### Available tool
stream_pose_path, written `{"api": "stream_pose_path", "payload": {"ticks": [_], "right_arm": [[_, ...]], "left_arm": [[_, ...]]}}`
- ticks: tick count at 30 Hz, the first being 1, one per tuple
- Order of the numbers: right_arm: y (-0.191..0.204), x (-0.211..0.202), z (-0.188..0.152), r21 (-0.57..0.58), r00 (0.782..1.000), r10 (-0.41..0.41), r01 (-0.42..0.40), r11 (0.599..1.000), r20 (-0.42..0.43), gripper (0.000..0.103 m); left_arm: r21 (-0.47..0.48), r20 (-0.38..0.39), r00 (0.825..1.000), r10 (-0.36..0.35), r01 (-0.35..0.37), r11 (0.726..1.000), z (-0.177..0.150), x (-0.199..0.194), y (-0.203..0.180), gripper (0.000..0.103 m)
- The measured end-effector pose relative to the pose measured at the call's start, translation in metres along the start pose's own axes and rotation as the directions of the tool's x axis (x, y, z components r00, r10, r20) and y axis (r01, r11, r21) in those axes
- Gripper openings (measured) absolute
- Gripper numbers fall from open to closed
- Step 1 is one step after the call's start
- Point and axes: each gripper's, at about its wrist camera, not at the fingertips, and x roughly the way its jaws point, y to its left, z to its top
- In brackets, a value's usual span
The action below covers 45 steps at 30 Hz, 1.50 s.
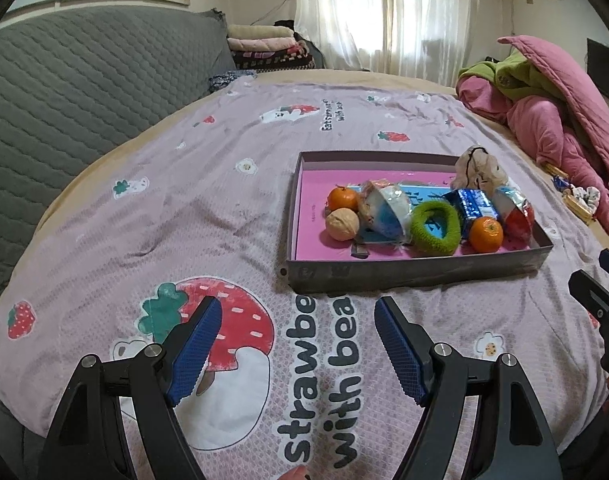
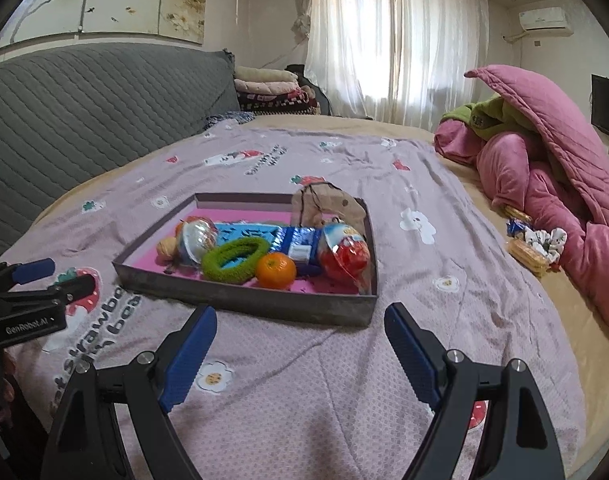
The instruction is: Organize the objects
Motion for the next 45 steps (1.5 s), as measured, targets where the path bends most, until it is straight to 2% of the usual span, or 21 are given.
{"api": "stream_pose_path", "payload": {"ticks": [15, 24, 35, 38, 41, 45], "right_arm": [[-0.037, 0.025, -0.005, 0.043, 0.998, -0.042, 0.044, 0.998, -0.051, 0.085], [-0.042, 0.029, -0.006, 0.041, 0.997, -0.043, 0.046, 0.998, -0.062, 0.085], [-0.023, 0.033, -0.014, 0.061, 0.997, -0.021, 0.026, 0.998, -0.070, 0.085], [-0.009, 0.035, -0.017, 0.091, 0.997, 0.001, 0.006, 0.996, -0.073, 0.085], [0.007, 0.035, -0.018, 0.057, 0.998, 0.008, -0.004, 0.998, -0.068, 0.085], [0.015, 0.033, -0.021, 0.064, 0.998, 0.010, -0.006, 0.998, -0.066, 0.085]], "left_arm": [[-0.032, -0.031, 0.999, 0.030, -0.031, 0.999, 0.003, 0.029, 0.026, 0.080], [-0.054, -0.036, 0.999, 0.039, -0.041, 0.998, 0.005, 0.036, 0.037, 0.080], [-0.039, -0.027, 1.000, 0.009, -0.010, 0.999, -0.002, 0.028, 0.016, 0.080], [-0.007, -0.027, 1.000, -0.011, 0.010, 1.000, -0.006, 0.024, 0.001, 0.080], [0.034, -0.019, 1.000, -0.019, 0.020, 0.999, -0.011, 0.021, -0.014, 0.080], [0.033, -0.035, 0.999, -0.032, 0.033, 0.999, -0.014, 0.023, -0.021, 0.080]]}}
